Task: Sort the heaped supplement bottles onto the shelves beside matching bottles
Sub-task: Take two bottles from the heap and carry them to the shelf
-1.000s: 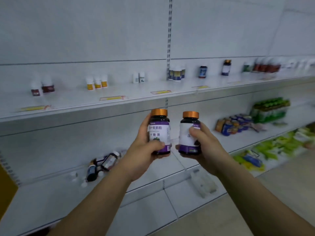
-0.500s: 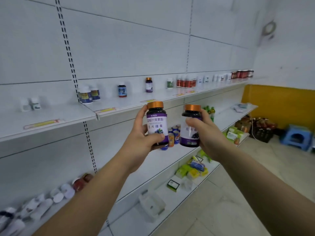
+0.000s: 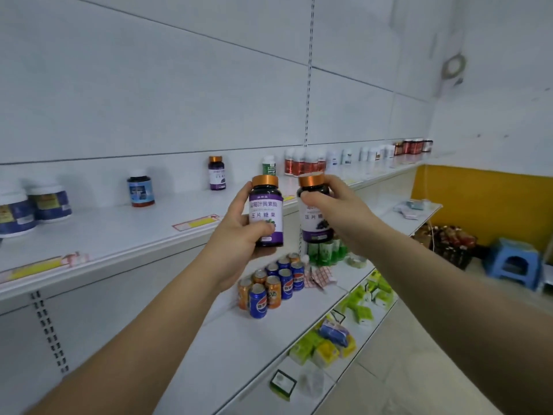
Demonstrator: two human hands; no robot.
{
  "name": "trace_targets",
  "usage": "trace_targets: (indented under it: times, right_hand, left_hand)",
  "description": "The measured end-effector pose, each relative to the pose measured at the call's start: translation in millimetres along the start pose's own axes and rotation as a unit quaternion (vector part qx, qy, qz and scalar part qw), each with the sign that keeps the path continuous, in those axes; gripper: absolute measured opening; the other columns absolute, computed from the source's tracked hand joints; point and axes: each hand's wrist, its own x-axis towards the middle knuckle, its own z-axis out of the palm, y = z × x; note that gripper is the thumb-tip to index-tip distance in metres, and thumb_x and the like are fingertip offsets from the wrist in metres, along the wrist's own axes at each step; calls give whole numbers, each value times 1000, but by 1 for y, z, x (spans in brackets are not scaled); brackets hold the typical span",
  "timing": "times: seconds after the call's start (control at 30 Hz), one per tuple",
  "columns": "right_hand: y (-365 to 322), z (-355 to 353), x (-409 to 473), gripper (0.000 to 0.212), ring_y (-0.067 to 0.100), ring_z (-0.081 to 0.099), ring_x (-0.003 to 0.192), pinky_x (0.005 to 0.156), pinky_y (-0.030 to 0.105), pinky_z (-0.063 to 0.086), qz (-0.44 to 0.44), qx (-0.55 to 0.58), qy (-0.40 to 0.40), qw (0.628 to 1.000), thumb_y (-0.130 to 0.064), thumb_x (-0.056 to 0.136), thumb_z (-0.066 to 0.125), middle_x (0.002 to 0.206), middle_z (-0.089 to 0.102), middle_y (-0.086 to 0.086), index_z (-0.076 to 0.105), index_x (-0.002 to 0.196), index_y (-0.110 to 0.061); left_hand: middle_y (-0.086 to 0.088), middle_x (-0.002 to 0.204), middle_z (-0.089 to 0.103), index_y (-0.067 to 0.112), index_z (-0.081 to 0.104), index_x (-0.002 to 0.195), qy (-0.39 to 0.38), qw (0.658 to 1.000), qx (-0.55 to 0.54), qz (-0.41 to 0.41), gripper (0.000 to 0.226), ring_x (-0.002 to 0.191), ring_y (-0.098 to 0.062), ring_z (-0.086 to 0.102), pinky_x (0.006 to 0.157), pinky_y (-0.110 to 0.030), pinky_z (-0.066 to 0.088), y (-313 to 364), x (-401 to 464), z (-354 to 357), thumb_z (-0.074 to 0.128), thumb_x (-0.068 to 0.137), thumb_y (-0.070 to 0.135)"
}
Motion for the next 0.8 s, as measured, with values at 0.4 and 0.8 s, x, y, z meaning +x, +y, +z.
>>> trace_targets:
  times: [0.4, 0.8]
  right_hand:
    - [47, 5, 211, 35, 9, 58, 96, 70, 26, 43, -45, 0, -117, 992, -28, 84, 68, 108, 60, -6, 55, 116, -28]
    - [88, 56, 350, 36, 18, 57, 99, 78, 32, 48, -26, -21, -299, 954, -22, 84, 69, 108, 59, 1, 48, 114, -23]
  left_hand:
    - [-2, 107, 60, 26, 40, 127, 137, 977, 162, 1, 64, 93, -15, 62, 76, -27, 52, -23, 158, -6, 64, 77, -7]
    - [3, 106, 53, 21, 31, 137, 311, 889, 323, -90, 82, 97, -16, 52, 87, -32, 44, -34, 248, -29, 74, 72, -3]
